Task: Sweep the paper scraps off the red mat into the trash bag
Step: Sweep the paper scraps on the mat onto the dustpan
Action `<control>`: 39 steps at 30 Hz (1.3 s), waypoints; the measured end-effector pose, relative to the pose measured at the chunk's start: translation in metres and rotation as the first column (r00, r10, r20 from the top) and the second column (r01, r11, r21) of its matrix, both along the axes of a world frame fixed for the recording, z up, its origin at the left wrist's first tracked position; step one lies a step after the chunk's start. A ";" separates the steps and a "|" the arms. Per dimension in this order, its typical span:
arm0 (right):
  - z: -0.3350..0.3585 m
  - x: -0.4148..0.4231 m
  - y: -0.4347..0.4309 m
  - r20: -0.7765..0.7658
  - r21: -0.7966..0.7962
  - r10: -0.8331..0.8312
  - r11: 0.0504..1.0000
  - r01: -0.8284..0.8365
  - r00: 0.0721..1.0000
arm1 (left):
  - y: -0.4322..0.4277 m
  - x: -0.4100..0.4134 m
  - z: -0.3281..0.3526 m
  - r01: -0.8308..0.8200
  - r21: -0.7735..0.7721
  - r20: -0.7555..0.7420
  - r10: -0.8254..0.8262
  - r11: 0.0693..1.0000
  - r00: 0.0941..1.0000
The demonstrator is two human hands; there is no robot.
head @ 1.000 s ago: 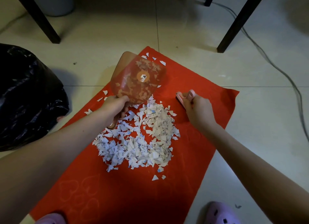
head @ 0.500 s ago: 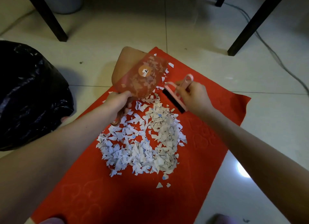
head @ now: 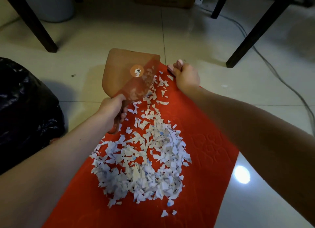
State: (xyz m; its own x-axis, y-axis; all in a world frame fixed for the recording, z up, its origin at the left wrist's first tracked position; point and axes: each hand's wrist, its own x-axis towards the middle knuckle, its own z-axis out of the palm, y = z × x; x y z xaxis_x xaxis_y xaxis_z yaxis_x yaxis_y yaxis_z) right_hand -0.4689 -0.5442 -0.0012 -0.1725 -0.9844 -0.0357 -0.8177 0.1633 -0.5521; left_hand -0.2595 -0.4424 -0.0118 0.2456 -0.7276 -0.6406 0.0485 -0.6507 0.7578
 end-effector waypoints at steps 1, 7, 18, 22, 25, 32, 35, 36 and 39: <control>-0.001 0.006 -0.004 0.023 0.027 0.028 0.999 -0.028 0.999 | -0.001 0.001 0.000 0.000 -0.001 -0.001 0.000 1.000 1.000; 0.002 0.011 0.010 0.062 0.123 0.256 0.957 -0.262 0.965 | 0.000 0.009 -0.005 0.022 0.005 0.004 -0.022 1.000 1.000; 0.022 -0.019 0.028 0.099 -0.055 0.286 0.958 -0.281 0.953 | 0.007 0.014 0.005 0.000 0.019 0.052 -0.001 1.000 0.999; 0.002 0.001 0.013 0.060 -0.014 0.161 0.987 -0.161 0.985 | 0.010 0.009 0.009 0.006 0.015 0.051 -0.007 1.000 0.999; -0.004 0.015 0.023 0.023 0.067 0.258 0.964 -0.259 0.966 | 0.014 0.008 0.010 0.015 0.011 0.057 -0.016 1.000 0.998; 0.022 -0.001 0.083 0.065 0.223 0.565 0.795 -0.564 0.822 | 0.029 0.018 0.011 0.015 0.014 0.048 -0.016 1.000 0.999; 0.037 -0.016 0.091 0.110 0.144 0.556 0.811 -0.567 0.824 | 0.036 0.021 0.015 0.013 0.020 0.063 -0.014 1.000 0.998; 0.041 -0.020 0.089 0.120 0.104 0.540 0.828 -0.552 0.833 | 0.037 0.022 0.016 0.009 0.022 0.067 -0.011 1.000 0.998; 0.038 -0.024 0.075 0.084 0.027 0.473 0.879 -0.476 0.877 | 0.038 0.020 0.020 0.004 0.029 0.078 -0.006 1.000 0.997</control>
State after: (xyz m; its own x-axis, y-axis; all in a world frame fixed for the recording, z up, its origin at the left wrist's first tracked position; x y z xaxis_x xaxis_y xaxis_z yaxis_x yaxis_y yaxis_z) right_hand -0.4928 -0.4694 0.0363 0.3199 -0.9443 -0.0771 -0.7614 -0.2079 -0.6140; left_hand -0.2396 -0.4041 0.0079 0.2917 -0.7107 -0.6401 -0.0132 -0.6722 0.7403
